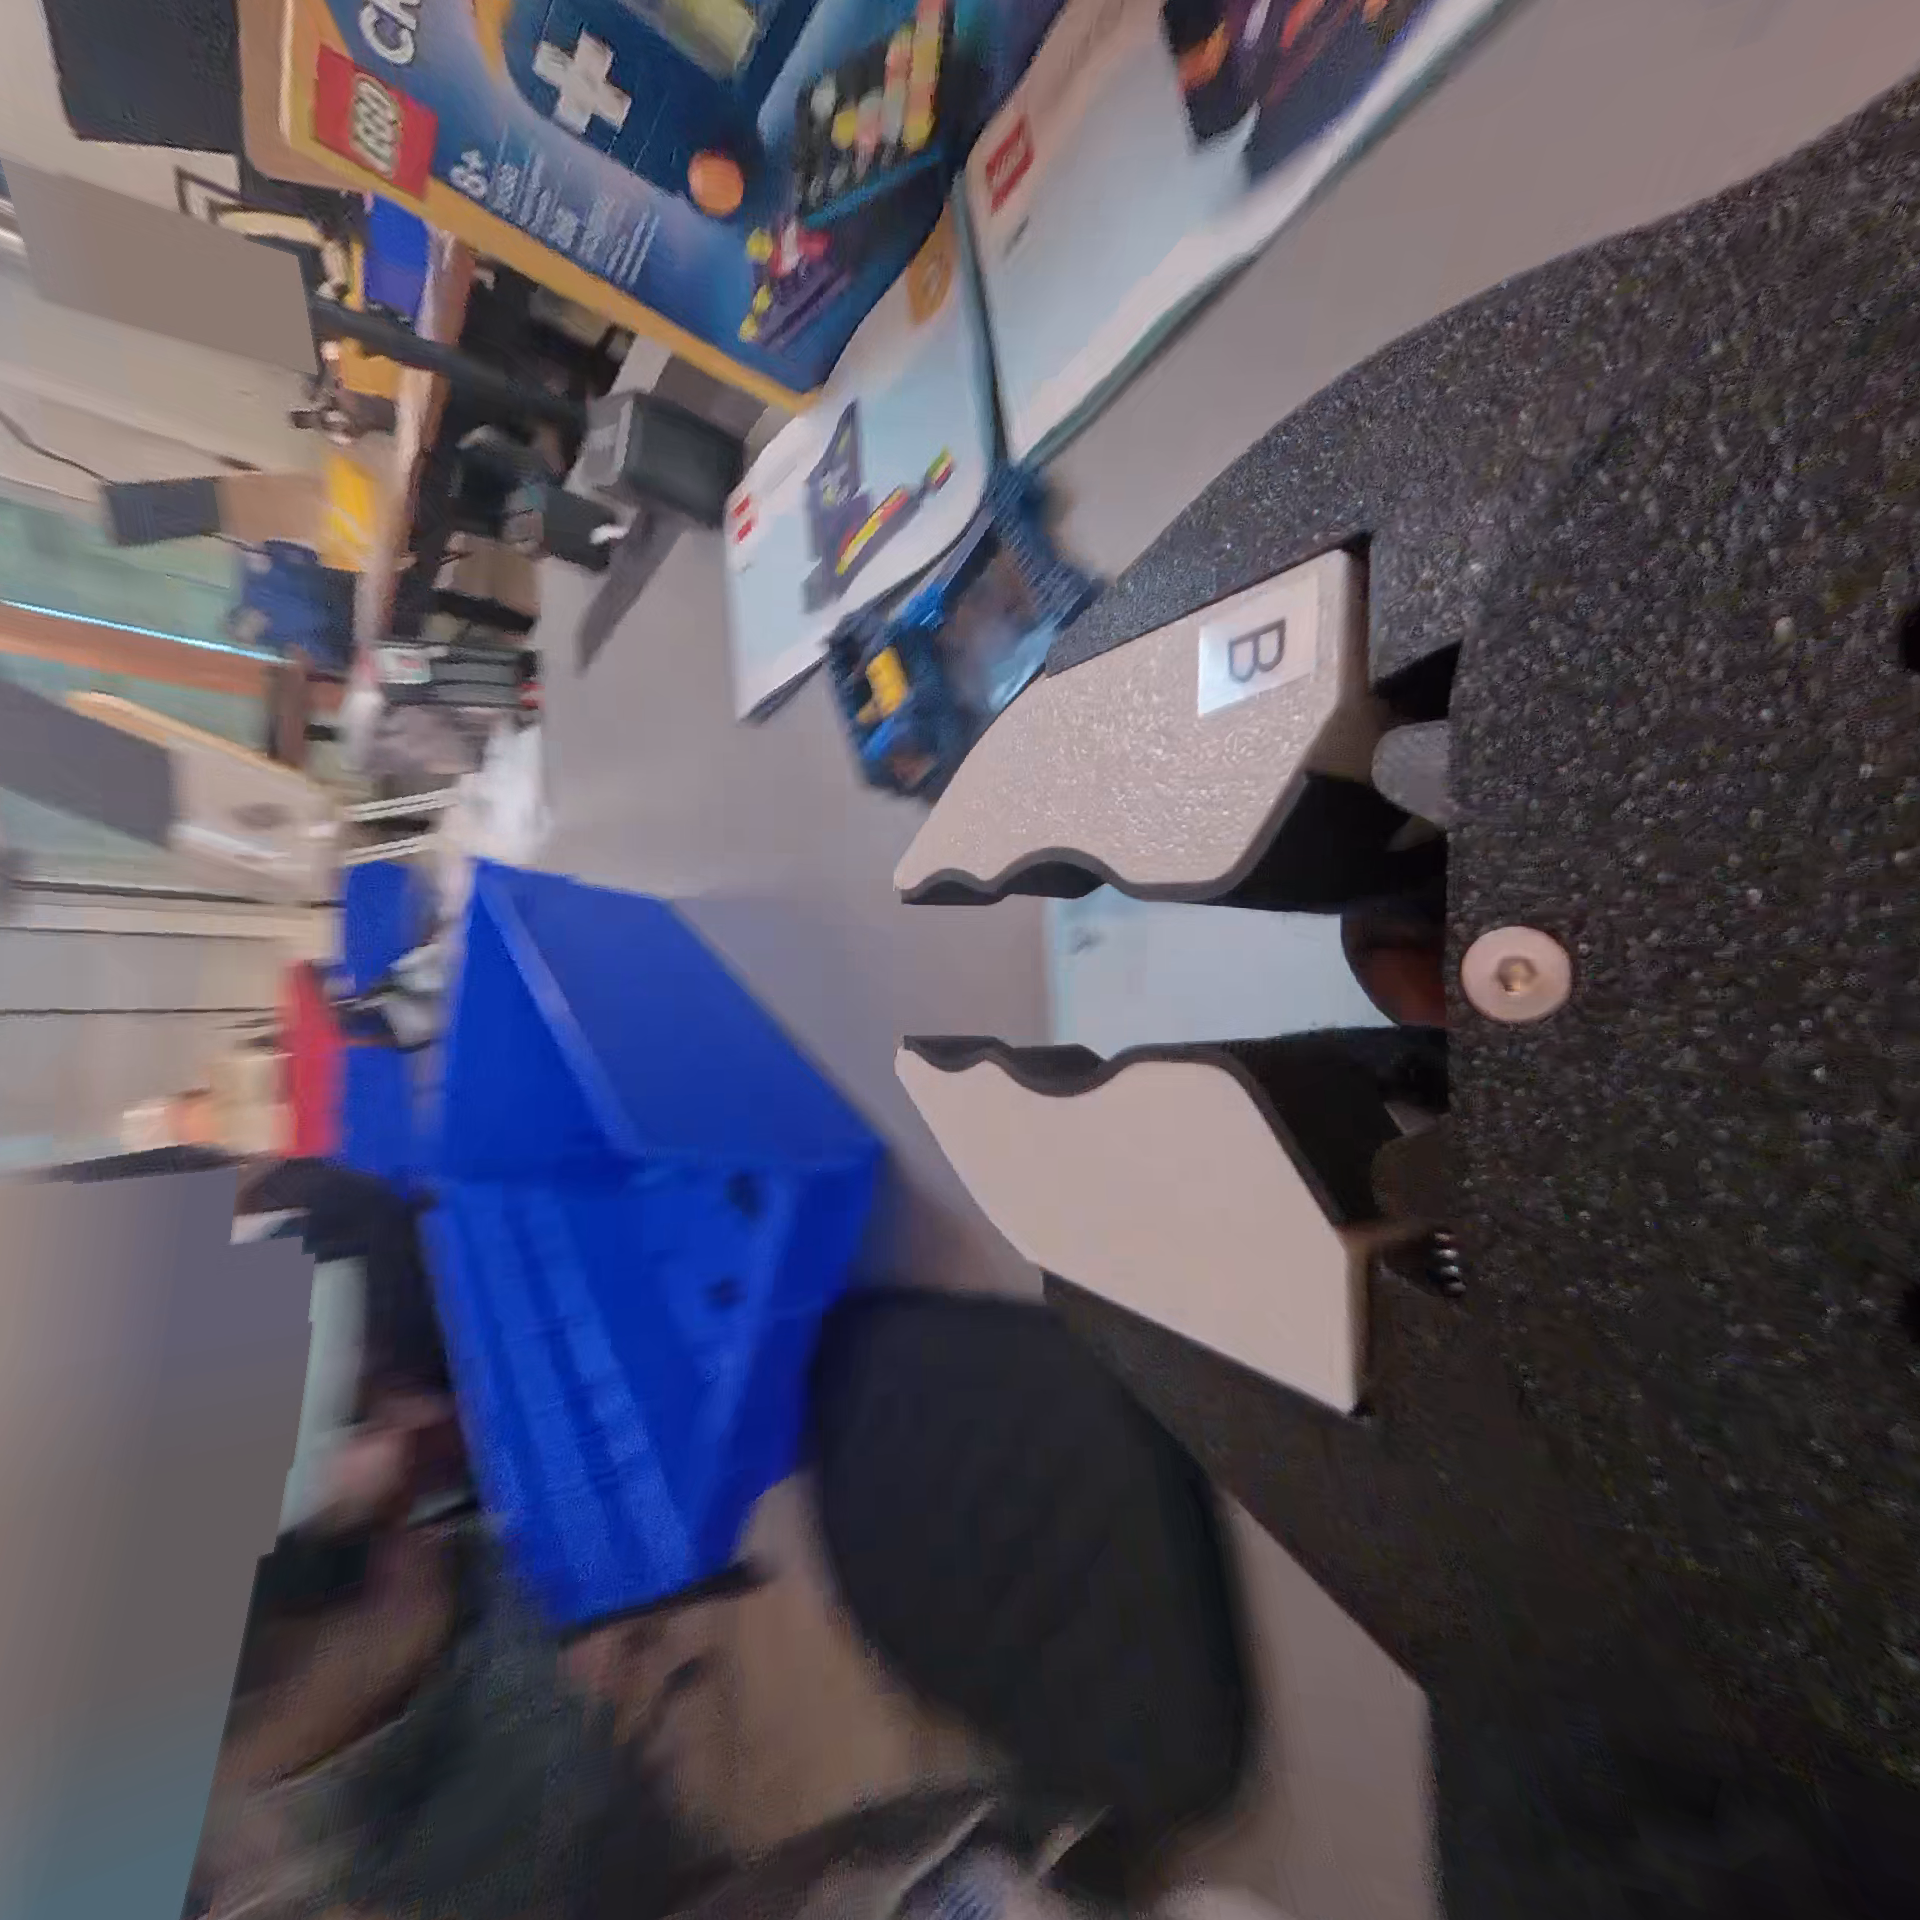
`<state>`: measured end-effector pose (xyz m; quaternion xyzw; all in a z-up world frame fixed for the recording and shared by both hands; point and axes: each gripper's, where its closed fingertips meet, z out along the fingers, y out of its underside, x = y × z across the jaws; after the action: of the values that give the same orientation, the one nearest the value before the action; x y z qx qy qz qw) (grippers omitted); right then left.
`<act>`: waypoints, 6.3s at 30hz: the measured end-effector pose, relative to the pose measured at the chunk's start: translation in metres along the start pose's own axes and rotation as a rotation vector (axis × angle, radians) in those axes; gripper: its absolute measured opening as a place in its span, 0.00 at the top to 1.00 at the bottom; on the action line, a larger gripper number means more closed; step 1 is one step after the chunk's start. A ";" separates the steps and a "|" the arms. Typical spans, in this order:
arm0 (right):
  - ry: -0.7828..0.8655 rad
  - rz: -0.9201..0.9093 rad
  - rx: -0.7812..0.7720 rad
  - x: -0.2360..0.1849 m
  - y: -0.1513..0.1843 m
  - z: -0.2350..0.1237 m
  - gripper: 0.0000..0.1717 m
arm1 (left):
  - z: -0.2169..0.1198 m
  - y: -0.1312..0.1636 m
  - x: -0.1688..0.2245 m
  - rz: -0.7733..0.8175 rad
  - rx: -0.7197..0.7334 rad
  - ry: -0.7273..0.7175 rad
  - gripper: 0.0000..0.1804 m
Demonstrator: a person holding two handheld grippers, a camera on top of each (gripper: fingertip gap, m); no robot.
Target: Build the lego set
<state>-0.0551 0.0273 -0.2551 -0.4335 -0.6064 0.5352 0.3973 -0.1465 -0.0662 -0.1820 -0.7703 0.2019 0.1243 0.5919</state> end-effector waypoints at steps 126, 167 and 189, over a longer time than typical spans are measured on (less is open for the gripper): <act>0.283 -0.049 0.247 0.015 -0.040 -0.021 0.76 | -0.025 0.172 -0.006 0.077 -0.926 0.180 0.88; -0.288 -0.055 -0.656 -0.025 0.110 -0.083 0.98 | 0.136 0.050 0.159 0.014 -0.138 0.745 0.95; 0.454 -0.064 0.236 0.088 -0.033 -0.128 0.87 | 0.155 0.024 0.051 -0.433 0.192 0.275 0.73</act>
<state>0.0350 0.1486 -0.2062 -0.4739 -0.4485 0.4782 0.5878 -0.1050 0.0691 -0.2661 -0.7454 0.1220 -0.1306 0.6422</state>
